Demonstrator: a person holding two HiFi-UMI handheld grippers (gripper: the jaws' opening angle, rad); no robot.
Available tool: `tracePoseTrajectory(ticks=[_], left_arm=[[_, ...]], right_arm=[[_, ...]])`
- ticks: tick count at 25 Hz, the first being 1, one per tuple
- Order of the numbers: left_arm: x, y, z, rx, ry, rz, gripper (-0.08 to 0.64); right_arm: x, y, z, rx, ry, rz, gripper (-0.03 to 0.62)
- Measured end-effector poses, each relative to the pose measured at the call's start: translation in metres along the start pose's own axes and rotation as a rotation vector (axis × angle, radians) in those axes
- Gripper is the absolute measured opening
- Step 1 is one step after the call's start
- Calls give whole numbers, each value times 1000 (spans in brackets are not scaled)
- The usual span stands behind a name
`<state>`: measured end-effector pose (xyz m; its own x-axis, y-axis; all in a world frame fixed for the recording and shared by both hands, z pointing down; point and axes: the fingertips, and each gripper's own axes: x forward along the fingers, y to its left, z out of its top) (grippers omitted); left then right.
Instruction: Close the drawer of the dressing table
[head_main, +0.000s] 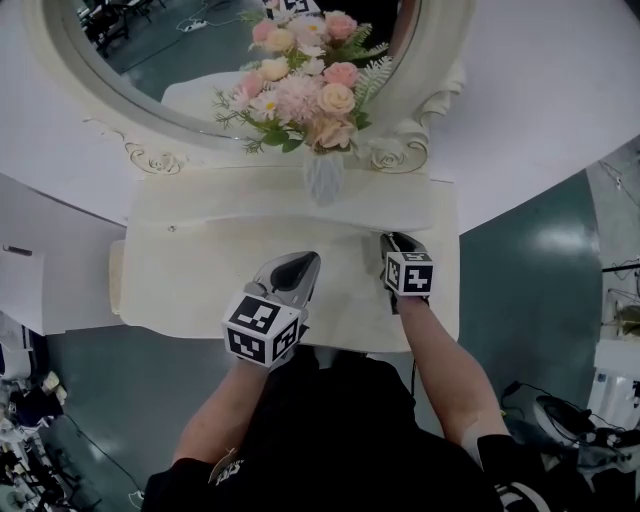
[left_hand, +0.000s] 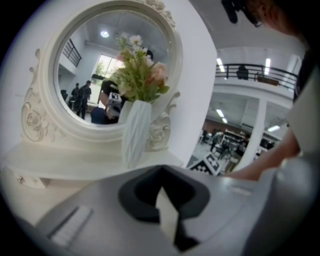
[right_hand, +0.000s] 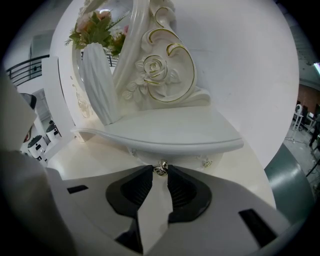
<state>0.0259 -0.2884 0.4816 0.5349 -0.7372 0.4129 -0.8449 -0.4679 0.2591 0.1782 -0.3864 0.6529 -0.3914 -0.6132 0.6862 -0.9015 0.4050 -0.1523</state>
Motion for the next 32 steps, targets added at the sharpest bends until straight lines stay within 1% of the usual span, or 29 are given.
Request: tracePoseTrajectory(ticks=[4, 6, 10, 12, 14, 16, 21, 24, 28, 32], left_arm=[[-11, 8, 7, -6, -26, 11, 8], [-16, 12, 10, 13, -31, 11, 8], [-26, 18, 12, 30, -42, -9, 8], [-32, 20, 13, 33, -48, -23, 9], [-37, 24, 12, 38, -52, -39, 8], [-42, 27, 11, 41, -56, -57, 8], [-51, 35, 8, 48, -67, -99, 8], [-56, 36, 10, 54, -76, -107, 8], [-59, 34, 13, 54, -86, -99, 8], [-58, 21, 13, 64, -84, -85, 8]], right_arm=[[1, -2, -1, 5, 4, -22, 91], [2, -2, -1, 10, -4, -31, 92], [-4, -1, 3, 0, -11, -88, 100], [-12, 3, 4, 13, -14, -109, 121], [-20, 6, 3, 25, -22, -128, 127], [-30, 7, 1, 30, -30, -155, 126], [-59, 16, -6, 54, -72, -197, 91], [-81, 25, -6, 74, -113, -190, 77], [-111, 38, -6, 92, -170, -155, 59], [-143, 49, -4, 51, -216, -108, 45]])
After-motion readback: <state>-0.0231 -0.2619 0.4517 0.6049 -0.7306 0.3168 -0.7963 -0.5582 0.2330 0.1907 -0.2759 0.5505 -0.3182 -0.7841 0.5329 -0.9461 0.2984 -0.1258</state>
